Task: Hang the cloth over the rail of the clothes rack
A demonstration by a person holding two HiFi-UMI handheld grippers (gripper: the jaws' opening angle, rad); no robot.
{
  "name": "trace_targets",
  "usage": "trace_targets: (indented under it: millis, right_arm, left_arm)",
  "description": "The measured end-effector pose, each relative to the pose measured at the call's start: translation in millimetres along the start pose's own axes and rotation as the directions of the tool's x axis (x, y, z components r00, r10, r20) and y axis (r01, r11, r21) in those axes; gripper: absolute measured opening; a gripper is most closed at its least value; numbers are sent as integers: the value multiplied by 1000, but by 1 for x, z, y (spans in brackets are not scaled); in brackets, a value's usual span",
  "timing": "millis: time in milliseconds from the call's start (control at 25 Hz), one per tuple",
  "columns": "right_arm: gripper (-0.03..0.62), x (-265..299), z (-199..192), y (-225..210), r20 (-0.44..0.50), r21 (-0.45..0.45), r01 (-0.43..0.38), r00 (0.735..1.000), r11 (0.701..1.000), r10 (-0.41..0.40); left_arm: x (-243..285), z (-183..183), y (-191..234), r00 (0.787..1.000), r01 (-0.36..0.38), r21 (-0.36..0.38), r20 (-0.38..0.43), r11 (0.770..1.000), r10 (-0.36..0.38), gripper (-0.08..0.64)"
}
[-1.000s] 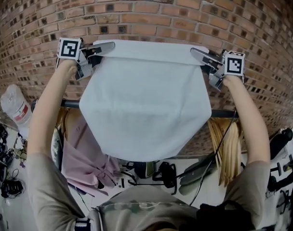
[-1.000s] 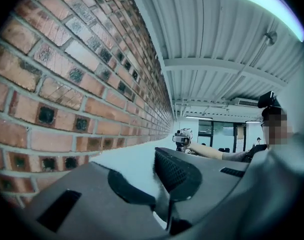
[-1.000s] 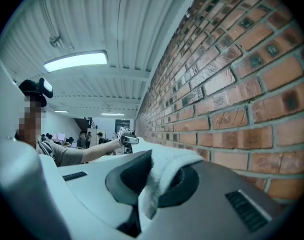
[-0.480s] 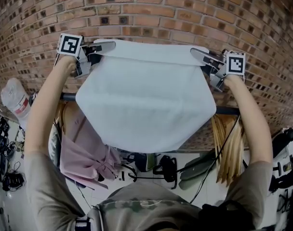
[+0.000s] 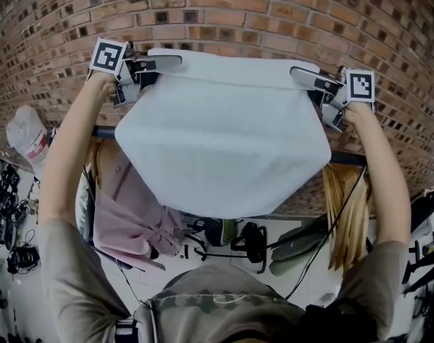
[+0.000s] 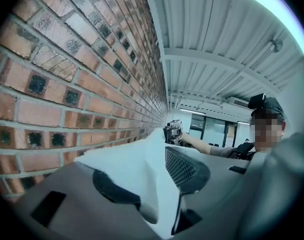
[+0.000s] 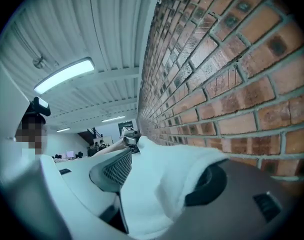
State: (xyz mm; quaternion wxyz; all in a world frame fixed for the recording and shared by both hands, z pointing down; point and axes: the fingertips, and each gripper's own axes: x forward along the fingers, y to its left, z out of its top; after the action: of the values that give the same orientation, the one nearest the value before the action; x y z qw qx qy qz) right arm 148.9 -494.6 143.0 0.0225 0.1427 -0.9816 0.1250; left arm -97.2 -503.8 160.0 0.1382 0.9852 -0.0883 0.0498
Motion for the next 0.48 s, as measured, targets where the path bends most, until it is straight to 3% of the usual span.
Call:
trace_targets:
  millis: [40, 200, 360, 480]
  right_arm:
    - [298, 0, 0, 2, 2, 10, -4, 1000, 1000, 4]
    - [516, 1, 1, 7, 27, 1, 43, 999, 999, -43]
    - [532, 5, 0, 14, 15, -31, 32, 999, 999, -31]
    - [531, 4, -2, 16, -4, -35, 5, 1000, 999, -6]
  left_arm:
    - [1, -1, 1, 1000, -5, -3, -3, 1000, 5, 172]
    - [4, -12, 2, 999, -19, -29, -48, 999, 17, 222]
    - [6, -21, -2, 997, -4, -43, -76, 999, 1, 262]
    - [7, -29, 4, 994, -37, -54, -102, 998, 31, 262]
